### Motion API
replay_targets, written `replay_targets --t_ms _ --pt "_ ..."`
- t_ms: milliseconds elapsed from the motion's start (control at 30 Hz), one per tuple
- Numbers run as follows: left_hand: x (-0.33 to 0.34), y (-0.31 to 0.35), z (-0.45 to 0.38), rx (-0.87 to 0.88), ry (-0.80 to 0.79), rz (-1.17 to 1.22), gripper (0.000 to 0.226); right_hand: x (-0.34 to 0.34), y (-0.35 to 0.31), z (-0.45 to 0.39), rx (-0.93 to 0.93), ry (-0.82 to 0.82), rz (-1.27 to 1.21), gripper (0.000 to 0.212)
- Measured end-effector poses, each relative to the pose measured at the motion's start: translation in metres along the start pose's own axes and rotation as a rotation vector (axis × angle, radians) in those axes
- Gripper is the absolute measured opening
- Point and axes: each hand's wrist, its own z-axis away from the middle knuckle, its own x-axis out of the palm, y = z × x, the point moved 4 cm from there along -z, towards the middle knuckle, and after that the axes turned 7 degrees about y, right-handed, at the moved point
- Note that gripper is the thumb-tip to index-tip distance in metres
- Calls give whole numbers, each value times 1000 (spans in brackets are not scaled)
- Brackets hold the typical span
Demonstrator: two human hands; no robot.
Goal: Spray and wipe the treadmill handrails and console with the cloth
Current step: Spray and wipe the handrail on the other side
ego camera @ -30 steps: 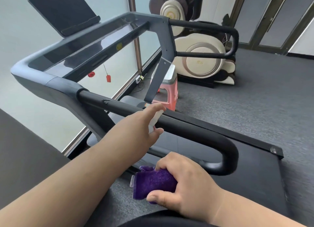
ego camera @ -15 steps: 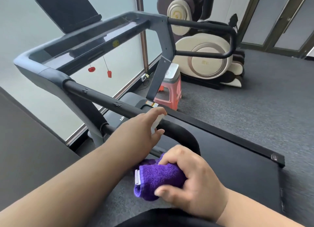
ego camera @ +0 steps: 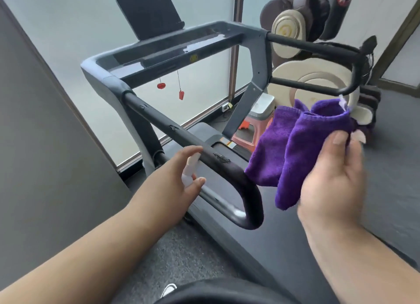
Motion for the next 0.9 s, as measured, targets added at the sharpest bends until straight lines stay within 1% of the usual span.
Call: replay_targets --t_ms 67,133,167,233,267,300,333,367,433,500,600,700,767,833,900 --pt "-2 -3 7 -24 22 14 56 19 3 -8 55 -76 35 30" --pt "-5 -5 13 -41 51 21 56 46 6 -14 89 -232 119 31" --pt "-7 -7 15 -51 65 23 56 62 8 -15 93 -360 186 29" --pt "-10 -11 18 -77 84 26 56 97 13 -5 60 -721 363 27" --pt "-12 -14 20 -89 91 30 56 112 17 7 -22 -933 513 30" --pt "-13 -16 22 -100 97 38 55 122 23 21 -143 -1110 693 35" --pt "-15 -18 24 -108 104 46 54 127 31 33 -273 -1214 857 42" --pt "-16 -19 25 -115 111 49 53 130 38 40 -379 -1249 976 48" --pt "-18 -22 29 -125 121 54 54 132 47 45 -451 -1243 1083 62" --pt "-18 -24 32 -130 129 64 55 127 51 39 -440 -1237 1062 70" --pt "-17 -26 35 -135 125 77 55 94 56 29 -307 -1179 948 69" --pt "-17 -27 37 -144 118 102 55 39 53 45 -308 -1017 899 70" --pt "-14 -25 38 -132 86 121 54 10 56 59 -226 -929 796 73" --pt "-8 -19 39 -87 24 108 54 -1 63 65 -165 -896 746 76" --pt "-1 -8 39 -29 -21 88 54 7 65 63 -202 -907 762 74"
